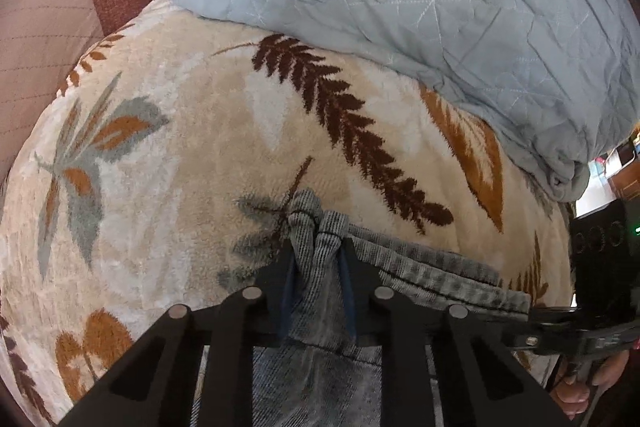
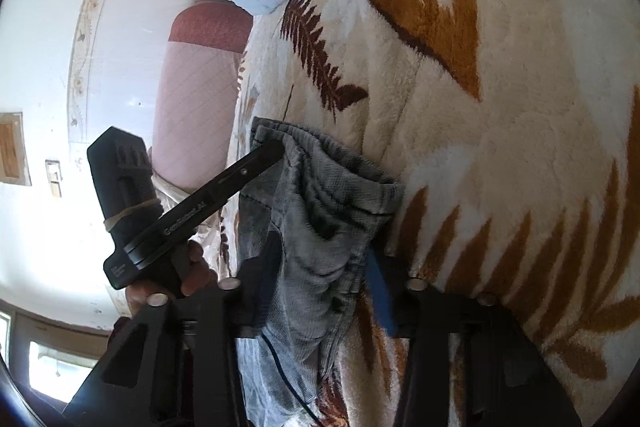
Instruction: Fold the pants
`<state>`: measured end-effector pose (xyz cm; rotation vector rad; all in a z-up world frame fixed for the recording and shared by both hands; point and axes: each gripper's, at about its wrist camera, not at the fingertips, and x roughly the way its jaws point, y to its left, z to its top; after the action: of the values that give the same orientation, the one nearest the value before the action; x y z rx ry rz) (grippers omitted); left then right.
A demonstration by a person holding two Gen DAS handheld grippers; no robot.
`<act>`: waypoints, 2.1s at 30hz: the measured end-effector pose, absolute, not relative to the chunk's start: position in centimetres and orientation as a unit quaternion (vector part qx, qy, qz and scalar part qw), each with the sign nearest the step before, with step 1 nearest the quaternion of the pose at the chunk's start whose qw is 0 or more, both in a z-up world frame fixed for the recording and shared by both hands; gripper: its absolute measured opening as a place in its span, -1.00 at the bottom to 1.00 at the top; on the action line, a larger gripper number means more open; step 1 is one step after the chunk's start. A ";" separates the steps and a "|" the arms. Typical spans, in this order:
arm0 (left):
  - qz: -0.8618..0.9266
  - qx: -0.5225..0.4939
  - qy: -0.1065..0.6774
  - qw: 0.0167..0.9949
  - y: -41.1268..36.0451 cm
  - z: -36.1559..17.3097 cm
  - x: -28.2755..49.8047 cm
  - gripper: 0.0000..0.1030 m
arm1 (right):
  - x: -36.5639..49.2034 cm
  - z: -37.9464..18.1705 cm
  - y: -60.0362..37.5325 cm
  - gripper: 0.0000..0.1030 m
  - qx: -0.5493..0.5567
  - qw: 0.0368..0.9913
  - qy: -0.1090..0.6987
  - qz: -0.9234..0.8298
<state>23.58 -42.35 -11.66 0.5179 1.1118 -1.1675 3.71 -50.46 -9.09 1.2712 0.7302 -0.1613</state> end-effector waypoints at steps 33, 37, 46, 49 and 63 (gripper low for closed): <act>-0.504 0.070 0.440 0.740 -23.3 -3.2 24.3 -0.57 | 5.5 0.3 -37.1 -0.67 0.397 0.857 0.320 0.071; -0.478 0.061 0.457 0.747 -20.5 -5.4 24.9 -0.53 | 6.6 -0.9 -34.8 -0.67 0.384 0.849 0.353 0.084; -0.420 0.025 0.492 0.762 -14.4 -9.1 25.8 -0.43 | 8.7 -4.5 -29.0 -0.57 0.363 0.808 0.443 0.137; -0.398 0.010 0.499 0.770 -12.4 -9.3 26.4 -0.37 | 9.1 -5.7 -27.7 -0.23 0.375 0.780 0.473 0.164; -0.356 0.003 0.495 0.793 -6.5 -7.5 23.0 -0.37 | 8.5 -4.6 -29.0 0.06 0.403 0.776 0.448 0.186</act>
<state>23.01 -6.50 -7.49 0.0055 1.0652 -0.7652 8.45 -29.01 -4.60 0.8723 0.9693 0.4021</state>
